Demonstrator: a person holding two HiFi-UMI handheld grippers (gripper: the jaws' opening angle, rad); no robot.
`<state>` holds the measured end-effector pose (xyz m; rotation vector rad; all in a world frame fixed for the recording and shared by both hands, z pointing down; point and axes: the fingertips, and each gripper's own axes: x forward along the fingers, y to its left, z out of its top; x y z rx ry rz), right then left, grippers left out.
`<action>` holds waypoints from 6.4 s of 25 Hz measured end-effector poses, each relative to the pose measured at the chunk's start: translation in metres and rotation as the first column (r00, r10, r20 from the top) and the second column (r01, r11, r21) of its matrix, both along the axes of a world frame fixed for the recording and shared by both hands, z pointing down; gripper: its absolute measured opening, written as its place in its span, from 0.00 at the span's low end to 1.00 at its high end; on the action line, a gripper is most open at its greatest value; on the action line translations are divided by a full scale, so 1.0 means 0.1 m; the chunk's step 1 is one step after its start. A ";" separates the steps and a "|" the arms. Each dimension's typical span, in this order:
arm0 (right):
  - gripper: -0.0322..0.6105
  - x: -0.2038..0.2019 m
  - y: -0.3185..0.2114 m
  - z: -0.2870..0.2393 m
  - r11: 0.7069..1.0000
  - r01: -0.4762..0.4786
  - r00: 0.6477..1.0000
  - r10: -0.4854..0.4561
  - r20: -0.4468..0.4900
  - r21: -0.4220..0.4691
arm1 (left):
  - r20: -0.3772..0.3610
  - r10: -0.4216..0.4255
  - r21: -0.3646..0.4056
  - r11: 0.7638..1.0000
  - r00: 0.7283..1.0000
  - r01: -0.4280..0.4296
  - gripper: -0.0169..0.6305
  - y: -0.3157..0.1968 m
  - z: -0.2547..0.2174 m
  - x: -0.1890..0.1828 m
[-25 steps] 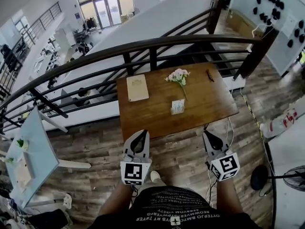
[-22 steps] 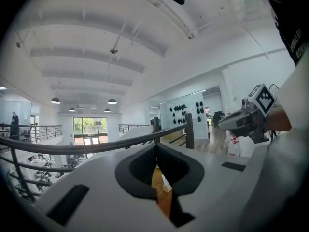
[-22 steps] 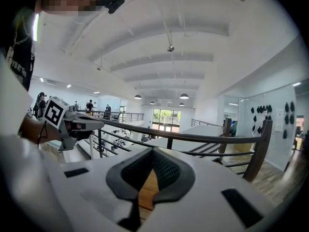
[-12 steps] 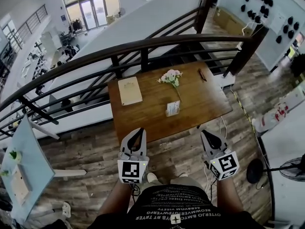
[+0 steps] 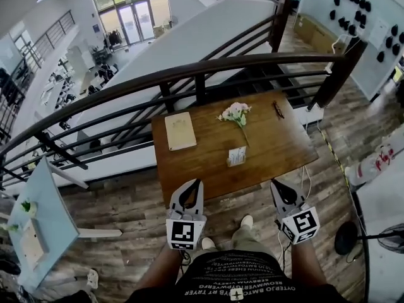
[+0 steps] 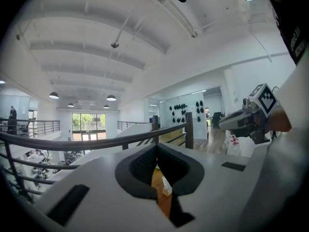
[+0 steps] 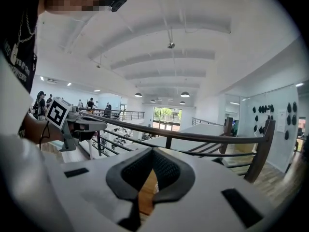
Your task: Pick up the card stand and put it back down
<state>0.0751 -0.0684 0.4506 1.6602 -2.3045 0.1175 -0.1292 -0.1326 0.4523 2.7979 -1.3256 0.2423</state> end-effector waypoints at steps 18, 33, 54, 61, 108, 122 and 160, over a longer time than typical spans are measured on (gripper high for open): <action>0.07 1.15 -1.33 0.02 0.983 0.183 0.981 -0.184 0.064 0.023 | 0.002 -0.198 0.012 0.980 0.980 0.198 0.06 -0.93 -0.20 1.03; 0.07 1.67 -1.86 0.39 0.956 0.291 0.954 -0.288 0.081 -0.028 | 0.034 -0.346 0.075 0.937 0.938 0.342 0.06 -1.16 -0.13 1.44; 0.28 0.94 -2.19 2.28 0.867 0.355 0.932 -0.300 0.203 -0.350 | 0.043 -0.205 0.022 0.979 0.978 0.204 0.06 -2.16 0.01 1.12; 0.34 0.78 -2.28 3.00 0.809 0.364 0.932 -0.317 0.178 -0.462 | 0.051 -0.171 0.008 0.985 0.984 0.171 0.06 -2.50 0.07 0.98; 0.30 0.66 -2.45 3.58 0.773 0.424 0.905 -0.338 0.259 -0.472 | 0.119 -0.236 -0.014 0.971 0.964 0.239 0.06 -1.99 0.13 0.97; 0.30 0.61 -2.58 2.29 0.794 0.445 0.894 -0.372 0.248 -0.415 | 0.057 -0.272 0.016 0.962 0.961 0.271 0.06 -1.79 0.01 1.04; 0.30 0.71 -2.14 -0.19 0.776 0.598 0.797 -0.548 0.255 -0.201 | 0.071 -0.268 0.060 0.963 0.961 0.264 0.06 -0.79 -0.14 1.47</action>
